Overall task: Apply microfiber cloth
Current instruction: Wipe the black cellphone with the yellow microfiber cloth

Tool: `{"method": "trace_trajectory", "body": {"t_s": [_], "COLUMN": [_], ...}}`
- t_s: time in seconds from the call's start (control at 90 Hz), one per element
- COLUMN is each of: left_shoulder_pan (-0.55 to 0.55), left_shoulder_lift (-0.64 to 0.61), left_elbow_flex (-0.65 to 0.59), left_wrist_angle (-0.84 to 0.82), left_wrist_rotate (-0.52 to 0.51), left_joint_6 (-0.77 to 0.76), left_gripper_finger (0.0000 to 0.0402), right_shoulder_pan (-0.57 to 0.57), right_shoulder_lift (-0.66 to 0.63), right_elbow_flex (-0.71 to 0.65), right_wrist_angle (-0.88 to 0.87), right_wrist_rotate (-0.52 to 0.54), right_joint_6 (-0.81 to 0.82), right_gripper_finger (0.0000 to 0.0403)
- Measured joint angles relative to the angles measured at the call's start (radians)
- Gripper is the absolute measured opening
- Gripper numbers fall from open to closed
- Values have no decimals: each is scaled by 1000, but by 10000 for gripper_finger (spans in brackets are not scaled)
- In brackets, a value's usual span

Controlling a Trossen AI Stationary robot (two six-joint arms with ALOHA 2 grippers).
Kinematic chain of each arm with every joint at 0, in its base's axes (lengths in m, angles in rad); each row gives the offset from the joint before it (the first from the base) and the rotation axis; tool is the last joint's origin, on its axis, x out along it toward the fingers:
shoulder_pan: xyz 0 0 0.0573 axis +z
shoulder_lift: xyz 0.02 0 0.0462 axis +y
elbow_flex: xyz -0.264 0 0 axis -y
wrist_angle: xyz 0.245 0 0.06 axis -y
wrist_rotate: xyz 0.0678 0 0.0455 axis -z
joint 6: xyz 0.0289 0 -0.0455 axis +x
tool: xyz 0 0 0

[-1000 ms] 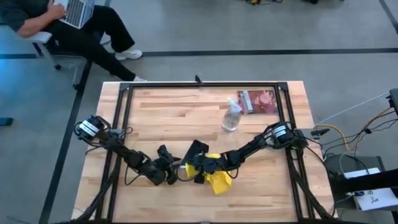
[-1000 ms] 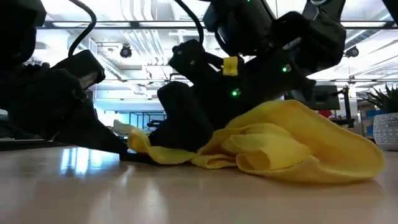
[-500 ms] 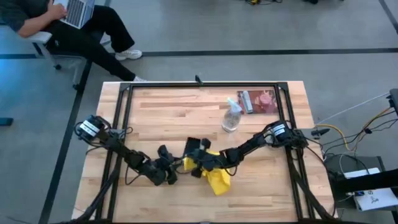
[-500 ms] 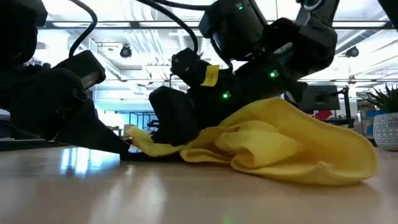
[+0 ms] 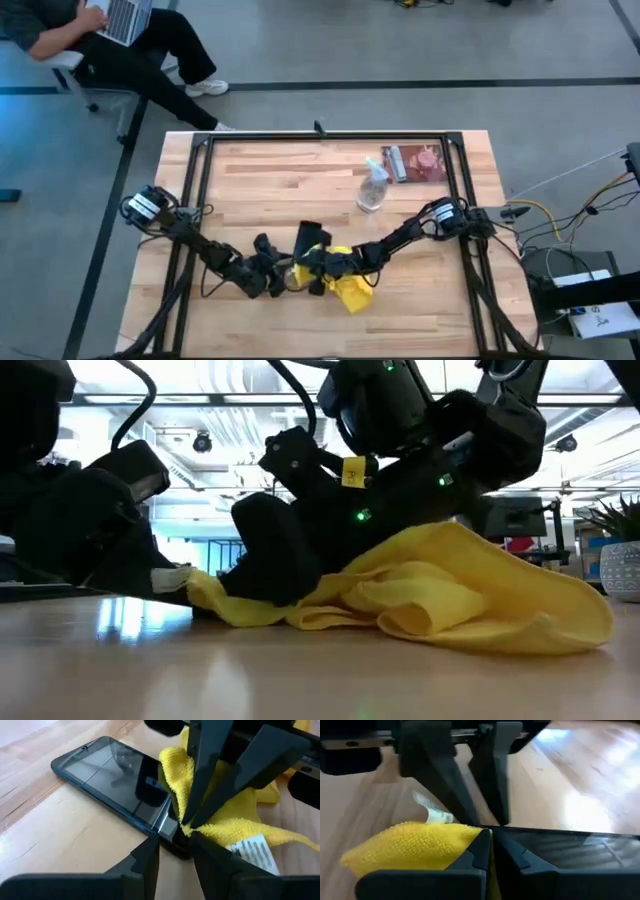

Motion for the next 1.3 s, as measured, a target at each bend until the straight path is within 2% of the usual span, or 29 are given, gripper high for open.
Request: {"method": "trace_trajectory", "body": {"t_s": [0.178,0.267,0.322,0.5,0.689,0.833,1.078,1.3], "left_shoulder_pan": [0,0,0,0,-3,-3,0,-1], "left_shoulder_lift": [0,0,0,-1,-1,-1,0,0], "left_elbow_flex": [0,0,0,0,0,-1,0,0], "left_wrist_angle": [-1,-1,-2,-3,0,-2,-2,-3], "left_wrist_rotate": [5,6,6,10,20,21,4,13], "left_joint_6": [-1,0,0,0,0,-4,-7,-8], "left_gripper_finger": [98,98,98,98,98,98,98,98], "right_shoulder_pan": [-4,-18,-29,-57,-58,-70,-133,-199], "right_shoulder_lift": [-39,-52,-57,-40,19,39,37,30], "right_elbow_flex": [-3,-3,-4,8,17,41,41,41], "right_wrist_angle": [-114,-141,-145,-127,35,40,39,16], "right_wrist_rotate": [179,208,182,-44,-222,-224,-94,-94], "right_joint_6": [8,7,-6,-29,-88,-80,-100,-140], "right_gripper_finger": [0,0,0,0,0,0,0,0]}}
